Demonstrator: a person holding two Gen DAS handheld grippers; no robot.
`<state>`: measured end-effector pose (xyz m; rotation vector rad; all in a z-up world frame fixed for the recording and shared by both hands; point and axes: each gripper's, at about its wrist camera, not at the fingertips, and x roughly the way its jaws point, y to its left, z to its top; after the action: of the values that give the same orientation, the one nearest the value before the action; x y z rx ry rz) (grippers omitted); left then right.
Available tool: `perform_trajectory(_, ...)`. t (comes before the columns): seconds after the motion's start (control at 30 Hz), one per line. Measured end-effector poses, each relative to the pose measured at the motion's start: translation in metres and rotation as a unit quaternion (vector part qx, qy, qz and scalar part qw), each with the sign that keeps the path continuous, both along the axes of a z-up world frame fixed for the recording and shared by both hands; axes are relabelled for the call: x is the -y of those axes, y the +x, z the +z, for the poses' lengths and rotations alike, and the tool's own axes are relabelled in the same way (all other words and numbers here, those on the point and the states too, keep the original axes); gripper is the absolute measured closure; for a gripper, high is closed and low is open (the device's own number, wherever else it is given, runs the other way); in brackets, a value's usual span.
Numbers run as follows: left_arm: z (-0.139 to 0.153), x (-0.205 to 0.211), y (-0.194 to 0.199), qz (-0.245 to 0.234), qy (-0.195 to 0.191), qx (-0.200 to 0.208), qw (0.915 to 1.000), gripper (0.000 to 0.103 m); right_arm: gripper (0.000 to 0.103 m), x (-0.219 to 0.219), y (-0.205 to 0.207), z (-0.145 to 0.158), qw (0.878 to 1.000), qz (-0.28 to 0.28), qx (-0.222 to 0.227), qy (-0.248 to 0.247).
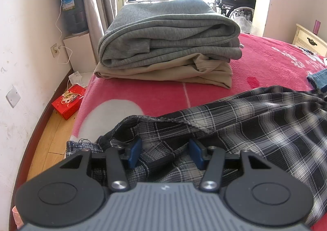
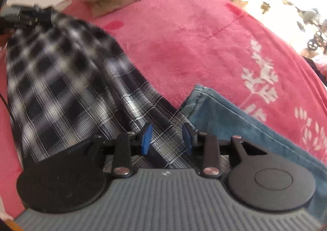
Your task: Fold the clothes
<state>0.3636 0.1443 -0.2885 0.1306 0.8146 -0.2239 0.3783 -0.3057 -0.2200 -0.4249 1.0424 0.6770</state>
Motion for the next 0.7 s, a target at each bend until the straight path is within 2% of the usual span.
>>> perform_trajectory(0.1, 0.000, 0.000, 0.000, -0.001, 0.001, 0.000, 1.0000, 0.049, 0.064, -0.006, 0.006, -0.008, 0.999, 0.026, -0.009, -0.018)
perform_trajectory(0.2, 0.000, 0.000, 0.001, -0.001, 0.002, -0.001, 1.0000, 0.049, 0.065, -0.010, 0.006, -0.009, 0.999, 0.039, -0.009, -0.028)
perform_trajectory(0.27, 0.000, 0.000, 0.001, -0.001, 0.001, -0.001, 1.0000, 0.049, 0.082, -0.010, 0.002, -0.005, 0.999, 0.041, 0.001, -0.035)
perform_trajectory(0.3, 0.000, 0.000, 0.001, 0.000, 0.001, 0.000, 1.0000, 0.049, 0.095, -0.011, -0.001, -0.004, 0.998, 0.040, 0.011, -0.042)
perform_trajectory(0.33, -0.001, 0.000, 0.001, 0.000, 0.001, 0.001, 1.0000, 0.048, 0.100, -0.011, -0.004, -0.002, 0.998, 0.039, 0.023, -0.050)
perform_trajectory(0.53, 0.000, 0.000, 0.003, 0.009, -0.001, 0.005, 0.9999, 0.048, 0.103, -0.008, -0.014, 0.011, 0.994, 0.007, 0.089, -0.061)
perform_trajectory(0.7, -0.001, 0.002, 0.006, 0.010, 0.006, 0.006, 0.9999, 0.048, 0.103, -0.011, -0.004, -0.002, 0.990, -0.008, 0.107, -0.086)
